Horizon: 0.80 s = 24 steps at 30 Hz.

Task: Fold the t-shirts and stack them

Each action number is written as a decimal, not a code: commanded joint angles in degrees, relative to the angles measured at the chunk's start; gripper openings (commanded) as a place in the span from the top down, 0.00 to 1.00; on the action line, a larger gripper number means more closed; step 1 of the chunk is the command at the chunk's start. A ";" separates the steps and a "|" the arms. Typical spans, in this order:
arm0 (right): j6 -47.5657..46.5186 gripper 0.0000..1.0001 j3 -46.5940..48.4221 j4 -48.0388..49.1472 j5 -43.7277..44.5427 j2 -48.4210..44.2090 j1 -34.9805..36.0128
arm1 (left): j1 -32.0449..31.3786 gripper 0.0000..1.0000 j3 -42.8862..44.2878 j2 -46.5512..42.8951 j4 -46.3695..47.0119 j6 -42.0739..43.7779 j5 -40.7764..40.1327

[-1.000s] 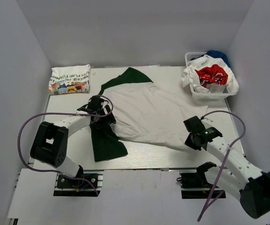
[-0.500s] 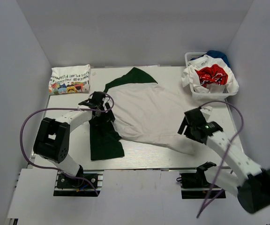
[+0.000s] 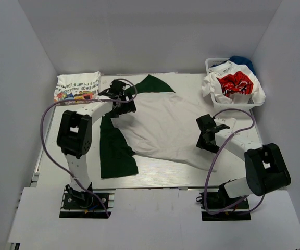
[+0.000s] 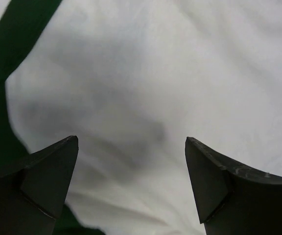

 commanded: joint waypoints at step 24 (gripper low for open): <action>-18.61 1.00 -4.69 -4.39 -40.83 -25.12 5.10 | 10.13 0.00 19.21 21.87 -13.62 -6.42 -7.09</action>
